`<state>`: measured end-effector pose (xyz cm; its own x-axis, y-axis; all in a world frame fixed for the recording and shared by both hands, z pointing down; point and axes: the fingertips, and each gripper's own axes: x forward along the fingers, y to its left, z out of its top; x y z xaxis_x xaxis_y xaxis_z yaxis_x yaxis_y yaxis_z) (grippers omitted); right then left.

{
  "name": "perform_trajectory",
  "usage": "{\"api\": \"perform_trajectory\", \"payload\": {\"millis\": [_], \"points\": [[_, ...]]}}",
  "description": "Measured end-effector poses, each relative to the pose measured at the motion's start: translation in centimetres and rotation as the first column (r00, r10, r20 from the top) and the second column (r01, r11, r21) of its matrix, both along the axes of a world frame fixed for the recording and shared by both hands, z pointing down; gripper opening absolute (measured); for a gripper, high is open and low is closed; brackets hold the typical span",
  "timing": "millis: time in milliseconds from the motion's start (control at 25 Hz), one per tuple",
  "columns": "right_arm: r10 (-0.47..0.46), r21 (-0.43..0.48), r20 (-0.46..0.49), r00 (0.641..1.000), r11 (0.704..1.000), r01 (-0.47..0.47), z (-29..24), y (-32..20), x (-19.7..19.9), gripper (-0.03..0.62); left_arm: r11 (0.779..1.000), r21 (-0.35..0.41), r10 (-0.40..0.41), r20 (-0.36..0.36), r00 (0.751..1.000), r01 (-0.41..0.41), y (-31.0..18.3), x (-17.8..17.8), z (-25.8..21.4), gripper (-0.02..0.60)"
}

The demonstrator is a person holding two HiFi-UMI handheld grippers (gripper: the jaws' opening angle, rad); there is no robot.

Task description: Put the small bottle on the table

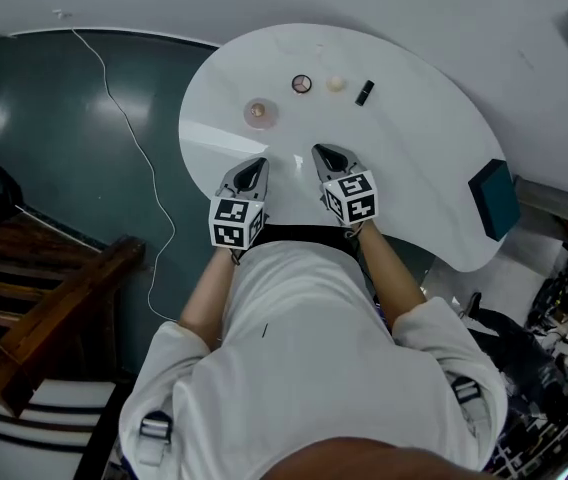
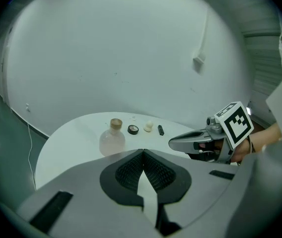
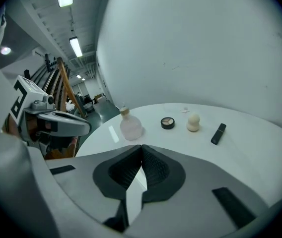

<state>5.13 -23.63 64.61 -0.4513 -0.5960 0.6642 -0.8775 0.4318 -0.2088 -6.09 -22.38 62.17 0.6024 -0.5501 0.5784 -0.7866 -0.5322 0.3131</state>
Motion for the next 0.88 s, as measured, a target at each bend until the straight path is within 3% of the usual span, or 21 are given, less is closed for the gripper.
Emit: {"api": "perform_trajectory", "payload": {"millis": [520, 880], "points": [[0.163, 0.032, 0.019, 0.986, 0.986, -0.164, -1.5, 4.7, 5.0, -0.002, 0.984, -0.001, 0.179, -0.031, 0.983, -0.179, 1.0, 6.6, -0.1, 0.012], [0.268, 0.103, 0.015, 0.963, 0.958, -0.268, -4.6, 4.7, 8.3, -0.002, 0.979, 0.055, 0.203, -0.091, 0.975, -0.199, -0.4, 10.0, -3.4, 0.012]]}}
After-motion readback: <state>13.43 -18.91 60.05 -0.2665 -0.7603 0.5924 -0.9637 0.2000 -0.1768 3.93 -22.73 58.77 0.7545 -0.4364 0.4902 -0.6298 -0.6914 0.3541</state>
